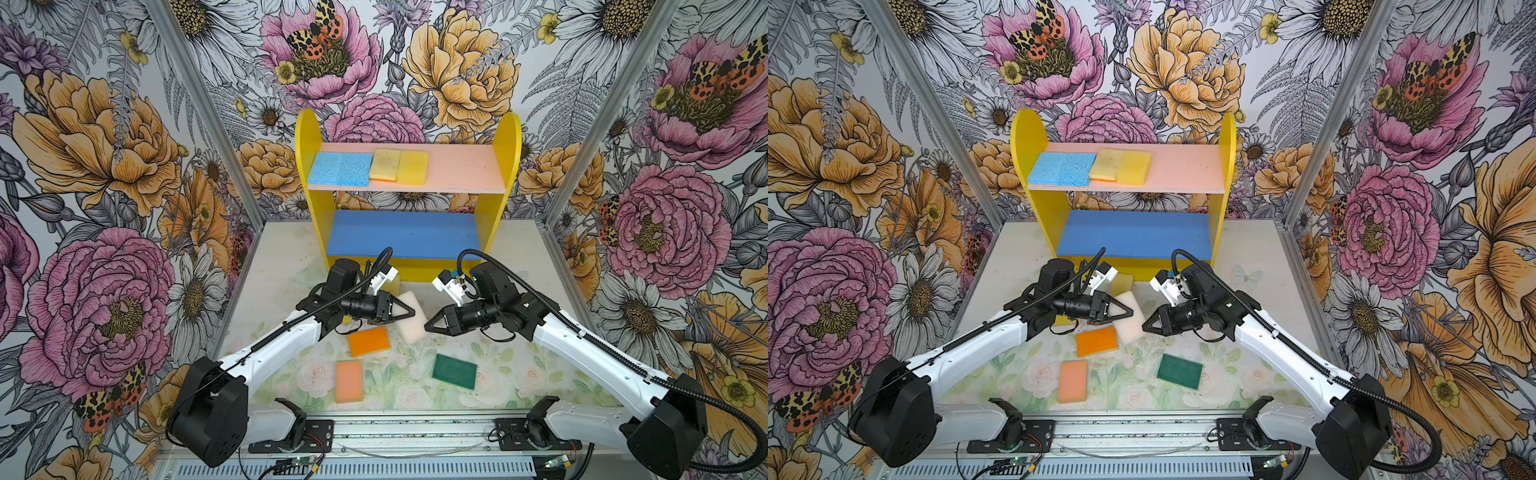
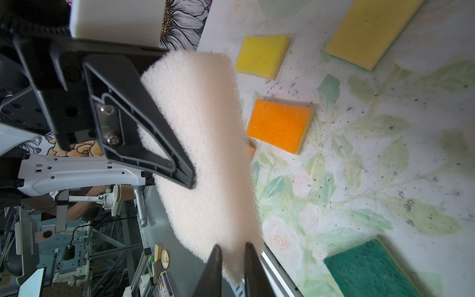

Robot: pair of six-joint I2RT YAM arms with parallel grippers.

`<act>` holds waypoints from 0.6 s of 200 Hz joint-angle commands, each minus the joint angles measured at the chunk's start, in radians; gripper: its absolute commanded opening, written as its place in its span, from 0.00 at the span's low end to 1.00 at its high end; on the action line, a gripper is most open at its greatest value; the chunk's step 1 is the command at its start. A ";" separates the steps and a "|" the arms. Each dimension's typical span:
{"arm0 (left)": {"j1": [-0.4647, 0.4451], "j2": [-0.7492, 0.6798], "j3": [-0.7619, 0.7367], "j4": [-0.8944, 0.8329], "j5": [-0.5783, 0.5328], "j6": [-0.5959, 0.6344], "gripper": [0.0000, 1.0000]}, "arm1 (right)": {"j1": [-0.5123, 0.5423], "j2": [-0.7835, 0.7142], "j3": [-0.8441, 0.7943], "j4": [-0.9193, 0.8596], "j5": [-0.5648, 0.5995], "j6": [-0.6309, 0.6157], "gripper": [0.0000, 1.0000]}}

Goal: Place and organize the cleaning sponges onto the shelf

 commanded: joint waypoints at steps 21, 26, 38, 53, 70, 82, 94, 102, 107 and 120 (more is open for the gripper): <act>0.012 -0.017 0.010 0.016 0.022 0.017 0.25 | 0.010 -0.005 0.030 0.013 0.022 0.002 0.08; 0.012 -0.017 0.010 0.018 0.021 0.015 0.26 | 0.010 -0.005 0.029 0.014 0.022 0.002 0.07; 0.013 -0.017 0.009 0.019 0.023 0.014 0.28 | 0.010 -0.007 0.026 0.019 0.023 0.007 0.04; 0.016 -0.019 0.006 0.025 0.024 0.008 0.34 | 0.011 -0.008 0.020 0.030 0.023 0.018 0.01; 0.025 -0.025 0.003 0.027 0.024 0.004 0.49 | 0.010 -0.013 0.018 0.036 0.029 0.027 0.01; 0.034 -0.037 -0.001 0.027 0.023 0.001 0.65 | 0.011 -0.017 0.018 0.037 0.044 0.035 0.00; 0.048 -0.057 -0.007 0.028 0.016 -0.005 0.97 | 0.011 -0.021 0.019 0.038 0.058 0.045 0.00; 0.057 -0.073 -0.013 0.028 0.012 -0.008 0.99 | 0.010 -0.022 0.018 0.039 0.066 0.049 0.00; 0.063 -0.084 -0.017 0.026 0.009 -0.011 0.99 | 0.010 -0.021 0.020 0.039 0.072 0.051 0.00; 0.080 -0.114 -0.032 0.018 -0.004 -0.015 0.99 | 0.010 -0.019 0.020 0.041 0.078 0.055 0.00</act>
